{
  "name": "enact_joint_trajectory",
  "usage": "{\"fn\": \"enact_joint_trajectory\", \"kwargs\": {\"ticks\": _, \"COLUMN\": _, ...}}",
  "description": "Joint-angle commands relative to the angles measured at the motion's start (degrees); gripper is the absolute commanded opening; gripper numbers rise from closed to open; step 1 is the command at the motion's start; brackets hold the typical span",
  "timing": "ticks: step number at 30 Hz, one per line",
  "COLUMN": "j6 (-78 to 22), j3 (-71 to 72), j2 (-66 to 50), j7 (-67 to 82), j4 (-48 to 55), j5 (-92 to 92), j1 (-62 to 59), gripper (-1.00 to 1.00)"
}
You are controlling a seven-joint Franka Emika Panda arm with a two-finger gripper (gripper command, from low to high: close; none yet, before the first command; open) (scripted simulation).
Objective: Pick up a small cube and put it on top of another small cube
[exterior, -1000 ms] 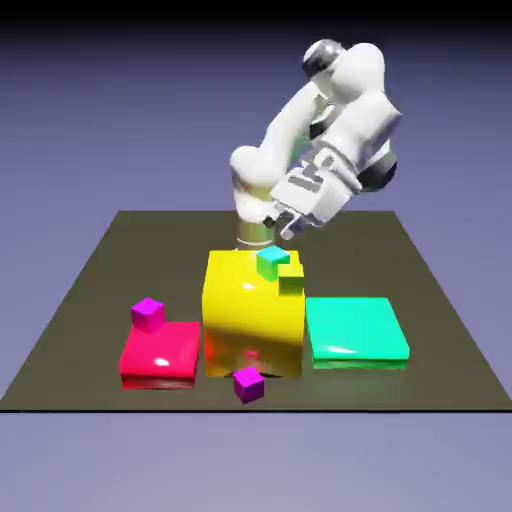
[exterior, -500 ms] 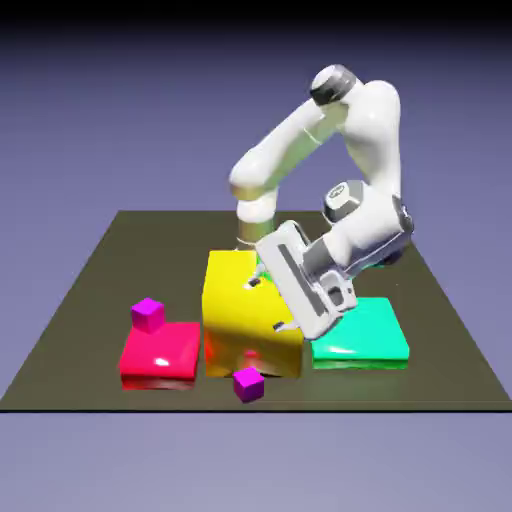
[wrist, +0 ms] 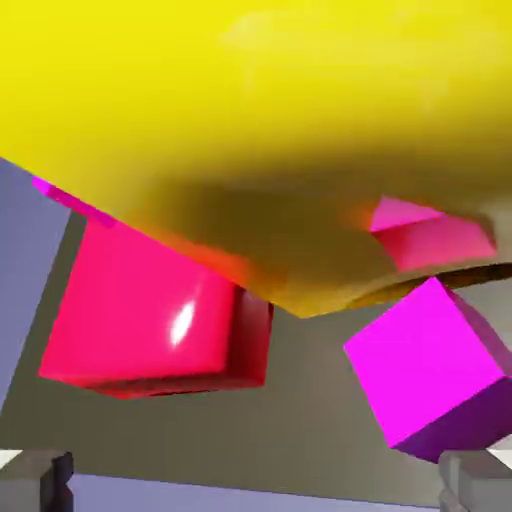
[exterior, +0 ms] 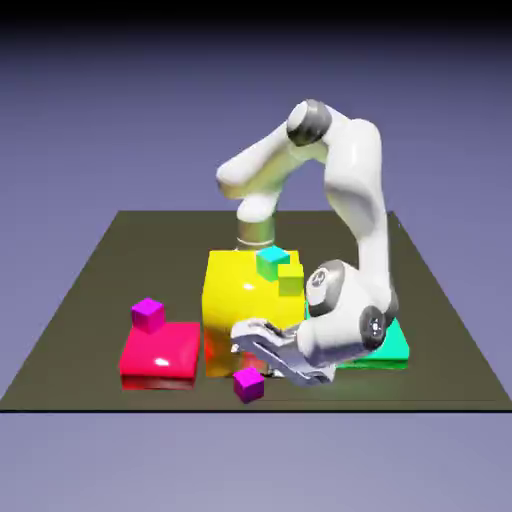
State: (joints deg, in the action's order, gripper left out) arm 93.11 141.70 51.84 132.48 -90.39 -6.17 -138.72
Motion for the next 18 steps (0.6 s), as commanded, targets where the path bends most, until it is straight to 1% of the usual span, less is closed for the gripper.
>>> {"fn": "enact_joint_trajectory", "kwargs": {"ticks": 1, "j6": -1.15, "j3": 2.02, "j2": 0.27, "j7": 2.5, "j4": 1.01, "j5": -0.09, "j1": -1.99, "gripper": 0.0}}
{"fn": "enact_joint_trajectory", "kwargs": {"ticks": 11, "j6": -11.96, "j3": 20.95, "j2": 2.84, "j7": 25.86, "j4": 10.44, "j5": -0.91, "j1": -20.61, "gripper": 0.0}}
{"fn": "enact_joint_trajectory", "kwargs": {"ticks": 12, "j6": -11.96, "j3": 20.95, "j2": 2.84, "j7": 25.86, "j4": 10.44, "j5": -0.91, "j1": -20.61, "gripper": 0.0}}
{"fn": "enact_joint_trajectory", "kwargs": {"ticks": 17, "j6": -2.57, "j3": 20.95, "j2": 2.25, "j7": 24.8, "j4": 0.48, "j5": -1.13, "j1": -20.77, "gripper": 0.0}}
{"fn": "enact_joint_trajectory", "kwargs": {"ticks": 18, "j6": -2.57, "j3": 20.95, "j2": 2.25, "j7": 24.8, "j4": 0.47, "j5": -1.13, "j1": -20.77, "gripper": -1.0}}
